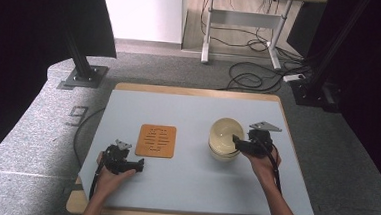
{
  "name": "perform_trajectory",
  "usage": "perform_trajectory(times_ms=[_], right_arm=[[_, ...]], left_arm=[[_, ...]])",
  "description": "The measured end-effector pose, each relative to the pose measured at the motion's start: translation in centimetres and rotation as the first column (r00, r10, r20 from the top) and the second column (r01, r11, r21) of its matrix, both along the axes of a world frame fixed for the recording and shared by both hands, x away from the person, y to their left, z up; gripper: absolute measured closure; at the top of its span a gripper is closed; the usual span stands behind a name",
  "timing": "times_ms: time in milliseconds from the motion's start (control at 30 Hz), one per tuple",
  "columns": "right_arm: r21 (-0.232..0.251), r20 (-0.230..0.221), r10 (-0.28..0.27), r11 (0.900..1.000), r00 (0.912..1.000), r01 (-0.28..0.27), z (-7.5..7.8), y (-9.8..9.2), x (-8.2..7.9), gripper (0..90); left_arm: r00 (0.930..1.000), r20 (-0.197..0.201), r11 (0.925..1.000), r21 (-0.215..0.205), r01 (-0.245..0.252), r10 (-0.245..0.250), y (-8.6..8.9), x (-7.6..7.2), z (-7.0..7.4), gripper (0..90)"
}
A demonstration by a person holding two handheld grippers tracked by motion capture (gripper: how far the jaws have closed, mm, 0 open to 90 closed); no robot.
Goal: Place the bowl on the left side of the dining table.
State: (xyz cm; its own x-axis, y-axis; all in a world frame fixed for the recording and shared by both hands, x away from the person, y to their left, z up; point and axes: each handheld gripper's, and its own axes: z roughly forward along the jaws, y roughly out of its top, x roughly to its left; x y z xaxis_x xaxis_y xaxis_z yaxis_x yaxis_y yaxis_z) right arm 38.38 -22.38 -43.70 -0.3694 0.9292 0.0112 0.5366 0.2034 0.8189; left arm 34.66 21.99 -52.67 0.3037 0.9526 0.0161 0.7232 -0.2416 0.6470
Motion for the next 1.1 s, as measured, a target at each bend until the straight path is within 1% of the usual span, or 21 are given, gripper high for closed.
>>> perform_trajectory(times_ms=[633, 1000, 1100], right_arm=[[-0.010, -0.020, 0.004, 1.000, 0.9998, -0.005, -0.3, 1.0, 0.9, 28.7], [-0.027, -0.034, -0.015, 1.000, 0.9993, 0.015, -0.8, 1.1, 1.3, 29.6], [-0.034, -0.035, -0.016, 0.999, 0.9993, 0.015, -0.8, 1.2, 1.3, 31.3]], left_arm=[[1.0000, 0.000, 1.0000, 0.000, 0.000, 0.000, 0.0, 0.0, 0.0, 0.0], [1.0000, 0.001, 1.0000, -0.001, -0.001, 0.001, 0.0, 0.0, 0.0, 0.0], [1.0000, 0.001, 1.0000, -0.001, -0.001, 0.001, 0.0, 0.0, 0.0, 0.0]])
